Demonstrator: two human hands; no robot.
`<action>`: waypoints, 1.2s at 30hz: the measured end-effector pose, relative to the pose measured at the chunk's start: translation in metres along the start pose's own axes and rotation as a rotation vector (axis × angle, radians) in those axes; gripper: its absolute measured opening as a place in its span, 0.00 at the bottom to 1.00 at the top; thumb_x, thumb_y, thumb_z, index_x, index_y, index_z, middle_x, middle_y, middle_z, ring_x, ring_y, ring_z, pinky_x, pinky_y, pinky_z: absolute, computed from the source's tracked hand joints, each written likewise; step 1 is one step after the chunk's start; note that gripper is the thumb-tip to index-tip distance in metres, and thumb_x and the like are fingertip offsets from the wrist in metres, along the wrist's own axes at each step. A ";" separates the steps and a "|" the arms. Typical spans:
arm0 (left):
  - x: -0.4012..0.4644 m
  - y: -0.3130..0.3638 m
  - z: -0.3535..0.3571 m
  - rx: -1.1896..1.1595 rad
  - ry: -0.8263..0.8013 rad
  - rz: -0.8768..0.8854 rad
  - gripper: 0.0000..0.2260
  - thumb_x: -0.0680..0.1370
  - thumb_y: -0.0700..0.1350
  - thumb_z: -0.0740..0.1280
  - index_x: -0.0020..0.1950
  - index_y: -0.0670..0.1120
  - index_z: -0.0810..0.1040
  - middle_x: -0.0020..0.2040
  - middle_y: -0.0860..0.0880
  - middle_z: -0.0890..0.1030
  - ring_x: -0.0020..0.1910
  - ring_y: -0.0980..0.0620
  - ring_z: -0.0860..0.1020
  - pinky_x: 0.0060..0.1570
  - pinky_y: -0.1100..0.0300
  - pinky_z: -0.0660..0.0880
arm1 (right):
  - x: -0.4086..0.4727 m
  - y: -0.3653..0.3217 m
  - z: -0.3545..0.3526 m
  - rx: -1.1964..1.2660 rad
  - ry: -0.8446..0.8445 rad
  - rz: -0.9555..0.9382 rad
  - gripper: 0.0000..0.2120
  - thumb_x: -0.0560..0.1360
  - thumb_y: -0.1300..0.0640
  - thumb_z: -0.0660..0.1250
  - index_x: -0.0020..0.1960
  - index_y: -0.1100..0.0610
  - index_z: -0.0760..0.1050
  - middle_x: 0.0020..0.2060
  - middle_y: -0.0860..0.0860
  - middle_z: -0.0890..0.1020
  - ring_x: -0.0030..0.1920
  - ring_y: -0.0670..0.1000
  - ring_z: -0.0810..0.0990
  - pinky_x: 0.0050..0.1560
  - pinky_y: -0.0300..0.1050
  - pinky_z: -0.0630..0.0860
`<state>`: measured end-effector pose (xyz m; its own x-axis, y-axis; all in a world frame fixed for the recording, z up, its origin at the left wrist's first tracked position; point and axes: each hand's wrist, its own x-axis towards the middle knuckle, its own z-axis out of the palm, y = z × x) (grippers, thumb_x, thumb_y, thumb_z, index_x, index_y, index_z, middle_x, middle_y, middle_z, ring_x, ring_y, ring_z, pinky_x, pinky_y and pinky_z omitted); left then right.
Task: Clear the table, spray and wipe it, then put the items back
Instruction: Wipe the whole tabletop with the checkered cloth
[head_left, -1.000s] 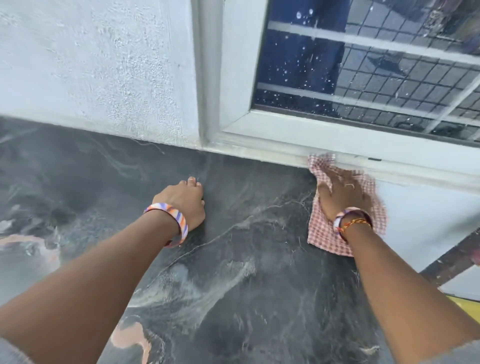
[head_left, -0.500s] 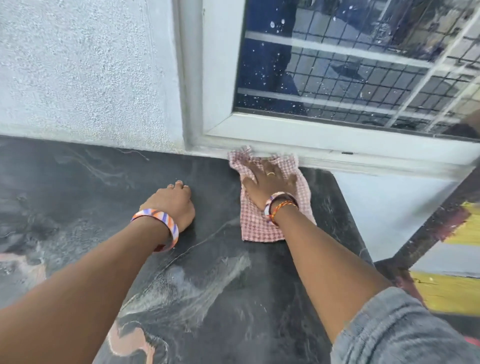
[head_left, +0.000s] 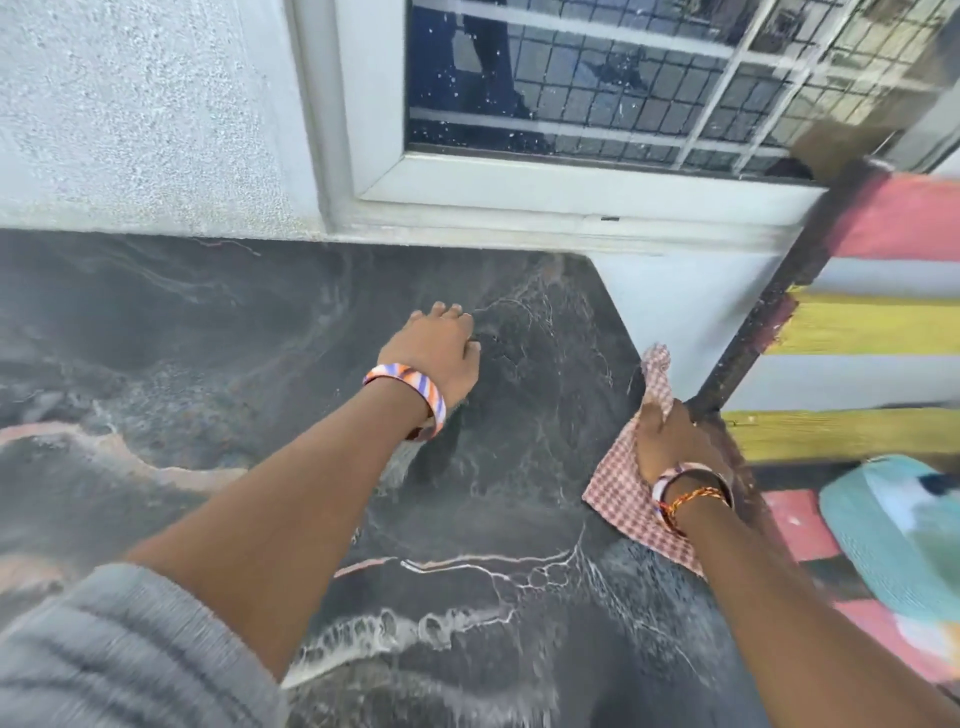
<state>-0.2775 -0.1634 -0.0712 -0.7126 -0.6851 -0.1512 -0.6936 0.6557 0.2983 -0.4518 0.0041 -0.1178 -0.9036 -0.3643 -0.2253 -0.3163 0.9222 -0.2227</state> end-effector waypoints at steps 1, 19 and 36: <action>-0.006 -0.005 0.002 -0.007 -0.006 -0.019 0.21 0.81 0.45 0.50 0.74 0.42 0.60 0.77 0.45 0.58 0.77 0.45 0.54 0.75 0.52 0.55 | -0.012 0.006 0.003 -0.018 0.011 0.011 0.26 0.80 0.43 0.43 0.74 0.54 0.55 0.70 0.61 0.69 0.67 0.64 0.69 0.64 0.61 0.65; -0.133 -0.066 -0.015 -0.140 0.661 -0.298 0.19 0.79 0.47 0.58 0.30 0.41 0.69 0.28 0.45 0.69 0.35 0.37 0.72 0.33 0.56 0.63 | -0.171 -0.115 0.072 -0.341 -0.181 -1.210 0.24 0.80 0.40 0.43 0.75 0.39 0.46 0.78 0.46 0.47 0.77 0.55 0.44 0.70 0.71 0.37; -0.219 0.062 0.028 -0.040 0.355 0.085 0.22 0.80 0.52 0.54 0.27 0.47 0.59 0.26 0.50 0.65 0.35 0.42 0.70 0.34 0.58 0.65 | -0.137 0.128 0.004 0.022 0.026 -0.035 0.25 0.80 0.42 0.44 0.76 0.42 0.48 0.73 0.58 0.64 0.69 0.63 0.67 0.65 0.64 0.63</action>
<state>-0.1675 0.0360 -0.0459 -0.6820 -0.7004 0.2103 -0.6235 0.7072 0.3332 -0.3672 0.1717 -0.1191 -0.8994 -0.3924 -0.1928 -0.3414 0.9057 -0.2512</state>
